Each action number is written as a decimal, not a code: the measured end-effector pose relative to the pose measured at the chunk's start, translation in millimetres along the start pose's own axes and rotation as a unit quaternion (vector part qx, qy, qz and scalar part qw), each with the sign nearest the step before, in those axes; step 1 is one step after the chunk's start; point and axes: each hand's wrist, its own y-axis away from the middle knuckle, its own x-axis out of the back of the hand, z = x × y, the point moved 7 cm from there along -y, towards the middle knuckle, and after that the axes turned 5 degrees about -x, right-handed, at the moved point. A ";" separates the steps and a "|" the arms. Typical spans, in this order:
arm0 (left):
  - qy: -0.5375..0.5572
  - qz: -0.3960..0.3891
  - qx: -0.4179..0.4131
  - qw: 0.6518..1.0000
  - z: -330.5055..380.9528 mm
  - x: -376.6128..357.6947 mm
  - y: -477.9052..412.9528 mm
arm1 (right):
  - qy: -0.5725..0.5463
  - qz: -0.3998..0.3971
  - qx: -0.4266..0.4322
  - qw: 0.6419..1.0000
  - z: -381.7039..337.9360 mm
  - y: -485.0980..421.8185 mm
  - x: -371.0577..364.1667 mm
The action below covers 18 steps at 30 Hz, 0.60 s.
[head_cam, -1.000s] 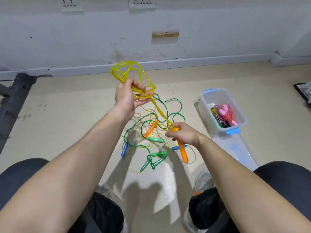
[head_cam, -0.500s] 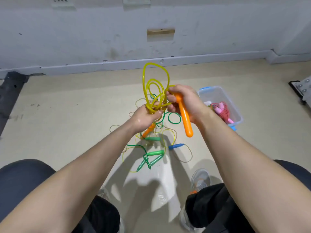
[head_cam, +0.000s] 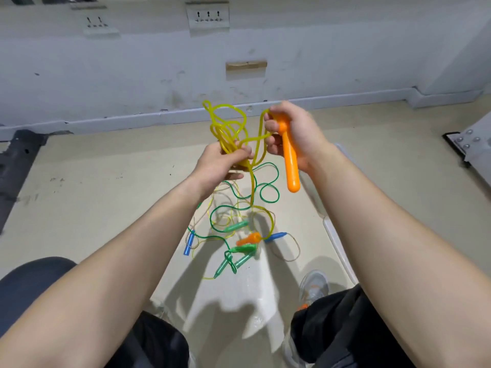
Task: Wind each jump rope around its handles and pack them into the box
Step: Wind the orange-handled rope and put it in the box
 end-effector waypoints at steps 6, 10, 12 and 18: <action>0.071 0.010 0.127 0.989 -60.1 26.1 10.7 | 0.044 0.045 -0.085 0.994 56.1 0.5 44.2; 0.013 0.067 0.184 0.981 -97.1 43.4 12.0 | 0.034 0.044 -0.128 0.990 84.1 -3.2 55.7; -0.053 0.066 0.190 0.978 -112.6 45.3 13.3 | 0.044 0.038 -0.147 0.987 97.0 -7.6 55.6; -0.173 -0.058 0.180 0.967 -153.8 5.6 22.0 | 0.041 0.005 -0.193 0.980 122.0 -24.7 45.4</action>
